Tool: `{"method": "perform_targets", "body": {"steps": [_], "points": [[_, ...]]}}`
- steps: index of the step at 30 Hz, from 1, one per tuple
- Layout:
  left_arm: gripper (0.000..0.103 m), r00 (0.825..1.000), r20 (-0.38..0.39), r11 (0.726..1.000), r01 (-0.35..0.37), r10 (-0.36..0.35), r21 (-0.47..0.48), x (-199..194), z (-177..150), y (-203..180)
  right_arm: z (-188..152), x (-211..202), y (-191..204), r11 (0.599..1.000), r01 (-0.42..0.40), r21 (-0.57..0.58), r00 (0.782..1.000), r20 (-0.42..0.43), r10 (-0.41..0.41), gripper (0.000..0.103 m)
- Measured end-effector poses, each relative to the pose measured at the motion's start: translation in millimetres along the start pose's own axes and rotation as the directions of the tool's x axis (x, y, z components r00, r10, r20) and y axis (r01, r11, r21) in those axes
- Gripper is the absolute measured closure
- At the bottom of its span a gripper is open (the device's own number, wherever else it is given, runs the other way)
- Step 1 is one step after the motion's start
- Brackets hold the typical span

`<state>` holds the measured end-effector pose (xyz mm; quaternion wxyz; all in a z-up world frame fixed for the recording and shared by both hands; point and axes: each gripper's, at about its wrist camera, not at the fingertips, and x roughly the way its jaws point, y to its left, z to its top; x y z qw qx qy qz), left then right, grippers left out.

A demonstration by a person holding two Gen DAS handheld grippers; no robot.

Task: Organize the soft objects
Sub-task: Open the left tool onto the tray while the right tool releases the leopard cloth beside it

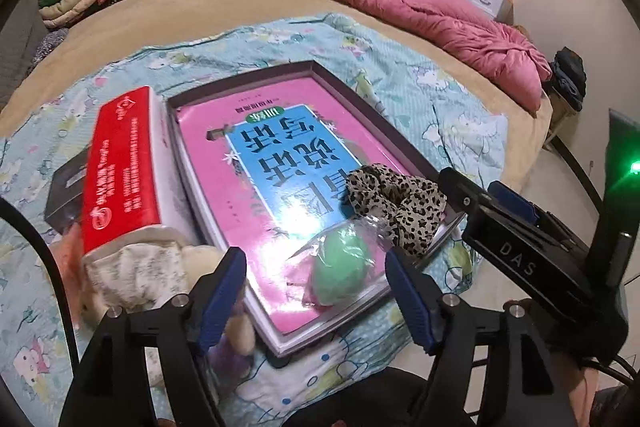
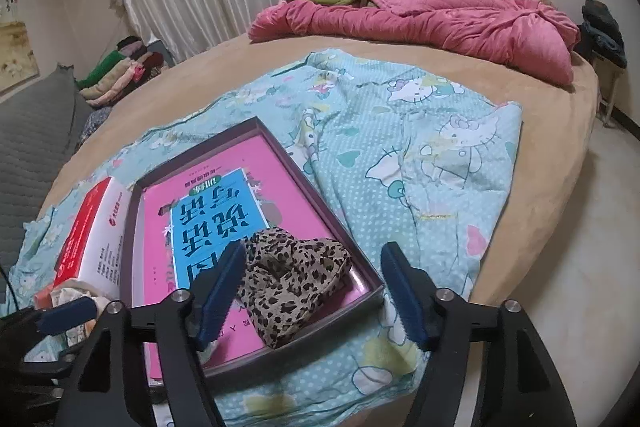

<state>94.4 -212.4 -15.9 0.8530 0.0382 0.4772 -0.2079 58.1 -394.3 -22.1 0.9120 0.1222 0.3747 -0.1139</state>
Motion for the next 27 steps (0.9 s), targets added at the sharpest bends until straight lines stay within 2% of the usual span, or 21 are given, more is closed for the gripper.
{"method": "perform_targets", "body": {"steps": [4, 9, 18, 27], "points": [[0.028, 0.999, 0.019, 0.999, -0.032, 0.032, -0.008, -11.9, -2.8, 5.2, -0.7, -2.6, 4.0, 1.000, -0.002, -0.016, 1.000, 0.003, 0.002, 0.026], [0.024, 0.998, 0.054, 0.999, -0.038, 0.040, -0.039, -29.8, -6.0, 13.4, -1.7, -9.7, 11.9, 0.999, -0.005, -0.037, 1.000, 0.020, 0.006, 0.025], [0.024, 0.994, 0.080, 0.996, -0.064, 0.068, -0.062, -56.9, -10.3, 27.7, 1.3, -35.3, 27.4, 0.998, -0.010, -0.064, 0.997, 0.078, 0.015, 0.025], [0.024, 0.990, 0.095, 0.987, -0.094, 0.107, -0.130, -89.4, -18.1, 62.1, 5.4, -66.4, 56.8, 0.990, -0.066, -0.124, 0.991, 0.110, 0.079, 0.024]]}}
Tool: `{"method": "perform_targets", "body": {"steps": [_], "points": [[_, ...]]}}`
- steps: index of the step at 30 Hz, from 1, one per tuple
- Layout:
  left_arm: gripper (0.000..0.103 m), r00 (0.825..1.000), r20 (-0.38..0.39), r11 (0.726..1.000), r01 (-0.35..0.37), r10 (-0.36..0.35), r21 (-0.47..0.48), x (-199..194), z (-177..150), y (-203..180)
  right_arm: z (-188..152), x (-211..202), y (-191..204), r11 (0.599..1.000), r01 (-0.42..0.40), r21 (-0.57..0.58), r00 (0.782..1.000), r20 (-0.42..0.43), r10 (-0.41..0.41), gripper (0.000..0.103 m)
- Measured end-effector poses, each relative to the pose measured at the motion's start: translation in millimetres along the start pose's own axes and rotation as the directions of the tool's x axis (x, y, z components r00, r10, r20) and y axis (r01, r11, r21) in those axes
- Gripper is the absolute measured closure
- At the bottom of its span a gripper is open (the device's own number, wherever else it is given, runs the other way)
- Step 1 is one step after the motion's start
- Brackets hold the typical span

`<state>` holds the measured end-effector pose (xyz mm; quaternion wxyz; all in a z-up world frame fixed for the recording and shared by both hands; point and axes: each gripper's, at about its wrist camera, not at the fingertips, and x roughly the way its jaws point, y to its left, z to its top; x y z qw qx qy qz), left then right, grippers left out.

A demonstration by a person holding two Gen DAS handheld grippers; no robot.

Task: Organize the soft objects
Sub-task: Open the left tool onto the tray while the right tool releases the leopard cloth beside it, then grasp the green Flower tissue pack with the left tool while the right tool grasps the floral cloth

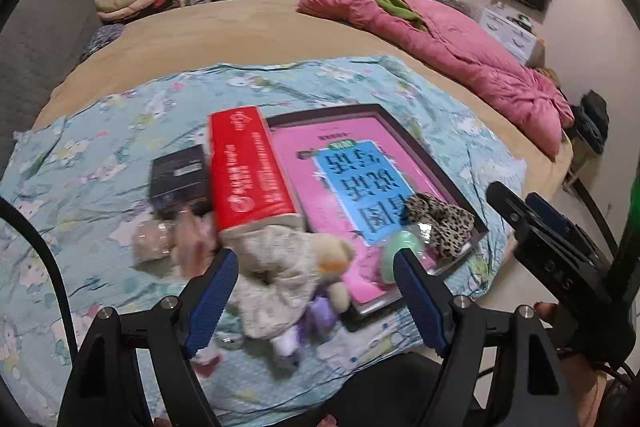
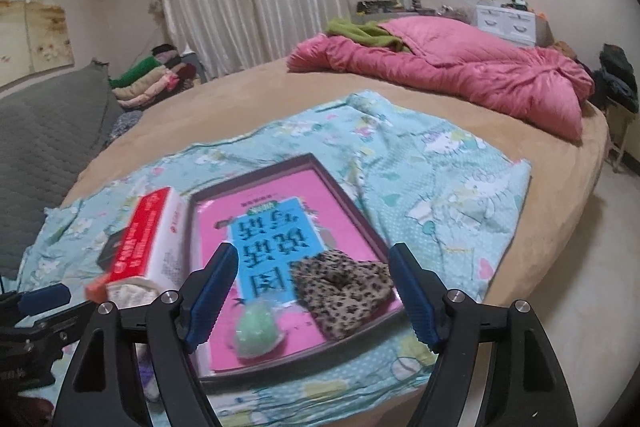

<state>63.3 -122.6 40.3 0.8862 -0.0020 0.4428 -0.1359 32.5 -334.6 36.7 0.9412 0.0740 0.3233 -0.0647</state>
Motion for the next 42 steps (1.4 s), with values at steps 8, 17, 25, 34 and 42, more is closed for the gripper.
{"method": "perform_targets", "body": {"steps": [8, 17, 25, 34, 42], "points": [[0.024, 0.997, 0.033, 0.993, -0.060, 0.063, -0.102, -32.2, 4.0, 53.7, 7.0, -19.5, 36.2, 0.995, -0.076, -0.064, 0.997, 0.010, 0.076, 0.024], [0.024, 0.993, 0.033, 0.976, -0.107, 0.115, -0.191, -51.7, -2.9, 102.2, 5.6, -34.0, 72.2, 0.980, -0.158, -0.120, 0.987, -0.014, 0.157, 0.024], [0.024, 0.990, 0.008, 0.963, -0.136, 0.142, -0.234, -54.7, -18.9, 128.5, -3.9, -39.2, 97.4, 0.966, -0.201, -0.163, 0.979, -0.050, 0.196, 0.024], [0.024, 0.990, -0.057, 0.961, -0.140, 0.130, -0.237, -22.2, -46.6, 140.8, -30.7, -23.6, 125.4, 0.947, -0.261, -0.185, 0.957, -0.176, 0.230, 0.024], [0.024, 0.990, -0.110, 0.966, -0.110, 0.086, -0.232, 13.9, -66.7, 140.0, -56.6, 4.5, 133.9, 0.944, -0.273, -0.186, 0.936, -0.279, 0.215, 0.024]]}}
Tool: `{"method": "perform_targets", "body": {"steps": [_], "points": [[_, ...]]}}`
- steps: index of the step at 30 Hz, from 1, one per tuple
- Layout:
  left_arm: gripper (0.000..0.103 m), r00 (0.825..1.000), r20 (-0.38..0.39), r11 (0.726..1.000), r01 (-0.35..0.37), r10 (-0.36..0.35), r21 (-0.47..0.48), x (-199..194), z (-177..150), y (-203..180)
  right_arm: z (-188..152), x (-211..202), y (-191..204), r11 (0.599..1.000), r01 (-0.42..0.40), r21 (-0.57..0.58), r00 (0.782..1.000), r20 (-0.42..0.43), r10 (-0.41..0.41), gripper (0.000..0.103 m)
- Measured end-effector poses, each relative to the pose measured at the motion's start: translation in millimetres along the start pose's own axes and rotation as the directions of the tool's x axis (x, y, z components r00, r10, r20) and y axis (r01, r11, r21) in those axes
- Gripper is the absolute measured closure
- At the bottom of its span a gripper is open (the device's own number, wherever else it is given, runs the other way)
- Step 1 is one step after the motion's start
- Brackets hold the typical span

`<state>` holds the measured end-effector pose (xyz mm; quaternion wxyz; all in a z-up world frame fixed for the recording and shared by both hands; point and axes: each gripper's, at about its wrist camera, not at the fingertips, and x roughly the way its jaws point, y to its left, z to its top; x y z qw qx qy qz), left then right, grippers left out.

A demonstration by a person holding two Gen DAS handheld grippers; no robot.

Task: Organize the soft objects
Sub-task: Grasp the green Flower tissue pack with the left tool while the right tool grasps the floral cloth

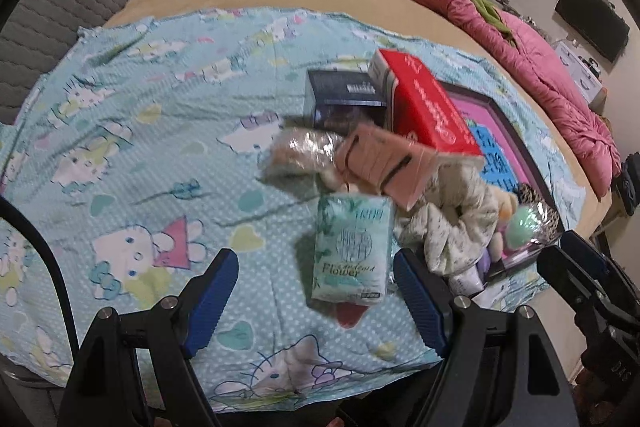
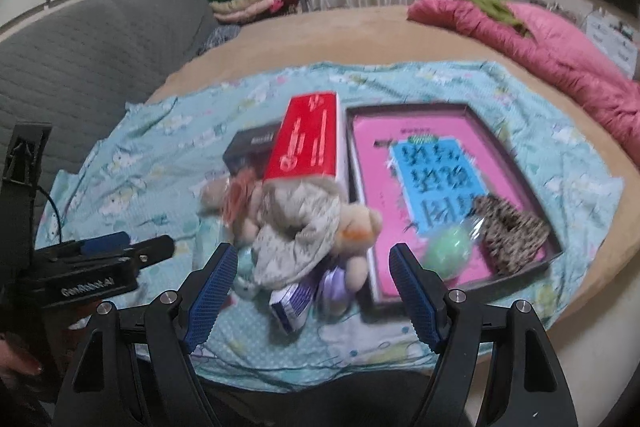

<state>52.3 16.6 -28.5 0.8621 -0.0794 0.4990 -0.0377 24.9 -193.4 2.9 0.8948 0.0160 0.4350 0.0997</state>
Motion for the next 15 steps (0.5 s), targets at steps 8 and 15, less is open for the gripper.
{"method": "perform_targets", "body": {"steps": [8, 15], "points": [[0.024, 0.999, -0.018, 0.999, 0.033, -0.033, -0.018, 22.3, -1.4, 0.2, -3.0, 21.9, -0.7, 1.000, 0.025, -0.007, 0.999, -0.040, -0.025, 0.024], [0.024, 0.998, -0.008, 0.998, 0.056, -0.056, -0.014, 29.0, -2.2, 0.1, -1.3, 43.6, -2.8, 0.998, 0.007, 0.055, 0.998, -0.064, -0.004, 0.024]]}}
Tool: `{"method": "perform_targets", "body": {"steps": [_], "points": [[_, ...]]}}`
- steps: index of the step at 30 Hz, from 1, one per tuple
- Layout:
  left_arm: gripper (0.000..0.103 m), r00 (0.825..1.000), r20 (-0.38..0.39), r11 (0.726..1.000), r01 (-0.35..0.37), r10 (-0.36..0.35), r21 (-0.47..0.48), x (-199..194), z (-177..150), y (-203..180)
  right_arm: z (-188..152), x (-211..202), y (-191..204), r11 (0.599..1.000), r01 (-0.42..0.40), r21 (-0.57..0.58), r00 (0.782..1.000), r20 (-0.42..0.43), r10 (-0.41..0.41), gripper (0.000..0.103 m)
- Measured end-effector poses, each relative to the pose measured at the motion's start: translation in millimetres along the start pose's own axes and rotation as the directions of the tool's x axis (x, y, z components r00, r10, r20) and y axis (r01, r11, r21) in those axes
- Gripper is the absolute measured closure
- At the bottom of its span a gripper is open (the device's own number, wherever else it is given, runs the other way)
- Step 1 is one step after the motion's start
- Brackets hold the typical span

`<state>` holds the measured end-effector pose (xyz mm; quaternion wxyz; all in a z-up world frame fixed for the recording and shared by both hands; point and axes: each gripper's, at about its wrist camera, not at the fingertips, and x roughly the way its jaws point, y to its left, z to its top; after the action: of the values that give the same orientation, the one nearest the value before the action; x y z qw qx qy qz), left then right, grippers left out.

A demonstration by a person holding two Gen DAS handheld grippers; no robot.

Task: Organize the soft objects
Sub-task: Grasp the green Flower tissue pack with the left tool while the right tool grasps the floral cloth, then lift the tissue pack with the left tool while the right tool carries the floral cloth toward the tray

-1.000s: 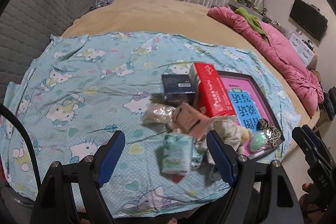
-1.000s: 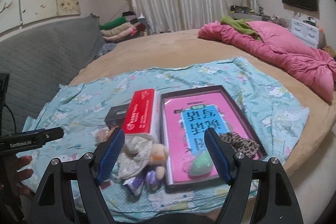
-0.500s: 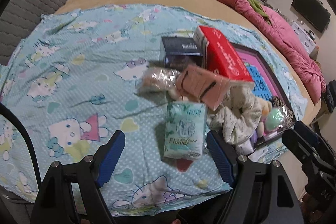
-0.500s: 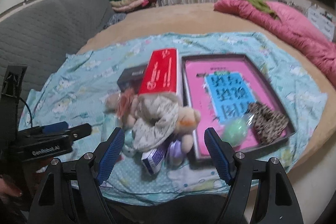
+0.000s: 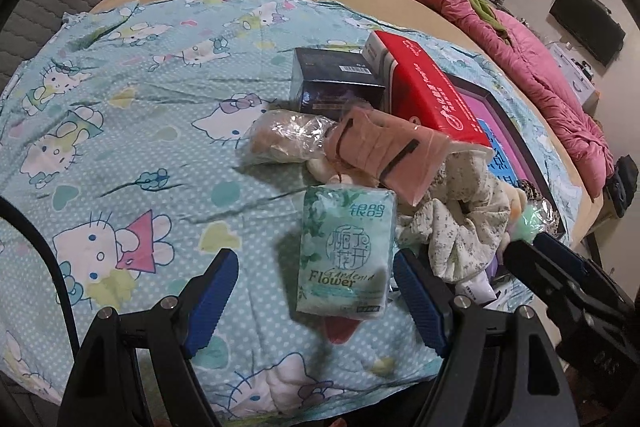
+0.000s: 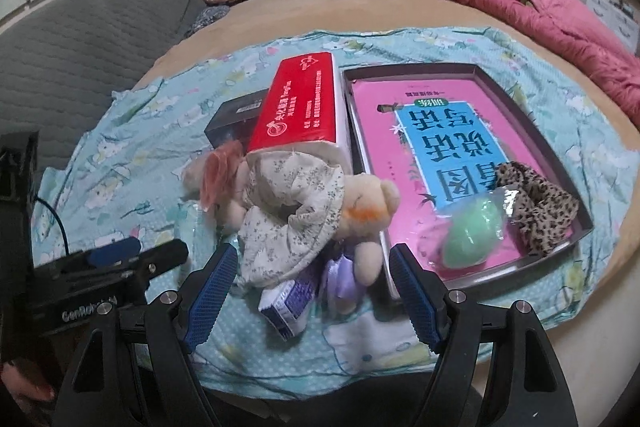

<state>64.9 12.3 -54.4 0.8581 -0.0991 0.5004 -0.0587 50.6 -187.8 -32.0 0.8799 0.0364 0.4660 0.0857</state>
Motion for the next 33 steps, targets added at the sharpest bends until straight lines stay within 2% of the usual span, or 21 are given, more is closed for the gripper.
{"method": "perform_targets", "body": {"steps": [2, 4, 7, 11, 15, 19, 26, 28, 30, 33], "points": [[0.024, 1.000, 0.000, 1.000, 0.008, -0.008, 0.000, 1.1, -0.2, 0.7, 1.3, 8.1, -0.4, 0.999, -0.021, 0.025, 1.000, -0.019, 0.021, 0.028], [0.024, 1.000, -0.001, 1.000, 0.012, -0.012, -0.001, 2.5, -0.1, 1.7, 1.2, 13.8, 0.0, 0.999, -0.026, 0.038, 0.999, -0.032, 0.027, 0.039], [0.024, 1.000, -0.002, 1.000, 0.019, -0.019, -0.006, 5.9, 0.1, 3.4, 1.2, 22.7, 1.7, 0.998, -0.036, 0.046, 0.998, -0.048, 0.038, 0.050], [0.024, 1.000, -0.002, 0.999, 0.031, -0.031, -0.007, 9.8, 1.3, 4.4, 5.3, 30.3, 4.6, 0.996, -0.058, 0.064, 0.997, -0.042, 0.061, 0.056], [0.024, 0.999, 0.006, 0.999, 0.048, -0.048, -0.003, 11.8, 2.8, 3.8, 5.8, 40.6, 6.4, 0.995, -0.085, 0.060, 0.994, -0.063, 0.089, 0.082], [0.024, 0.998, -0.005, 0.998, 0.066, -0.066, -0.010, 17.9, 2.3, 4.4, 6.3, 42.8, 6.9, 0.990, -0.135, 0.029, 0.989, -0.064, 0.136, 0.093], [0.024, 0.995, -0.024, 0.994, 0.093, -0.094, -0.051, 29.7, 2.4, 10.4, 7.6, 34.5, 3.8, 0.988, -0.150, -0.027, 0.989, -0.014, 0.150, 0.097], [0.035, 0.992, -0.020, 0.990, 0.125, -0.127, -0.066, 31.6, 1.6, 13.7, 8.5, 32.0, 6.1, 0.989, -0.135, -0.060, 0.991, -0.003, 0.135, 0.097], [0.054, 0.984, -0.026, 0.982, 0.173, -0.175, -0.072, 34.1, 1.4, 15.1, 8.9, 29.0, 5.3, 0.989, -0.130, -0.068, 0.991, 0.012, 0.132, 0.097], [0.058, 0.986, -0.013, 0.985, 0.165, -0.166, -0.041, 31.6, 1.1, 11.4, 10.1, 21.7, 6.2, 0.989, -0.100, -0.105, 0.994, 0.043, 0.105, 0.097]]}}
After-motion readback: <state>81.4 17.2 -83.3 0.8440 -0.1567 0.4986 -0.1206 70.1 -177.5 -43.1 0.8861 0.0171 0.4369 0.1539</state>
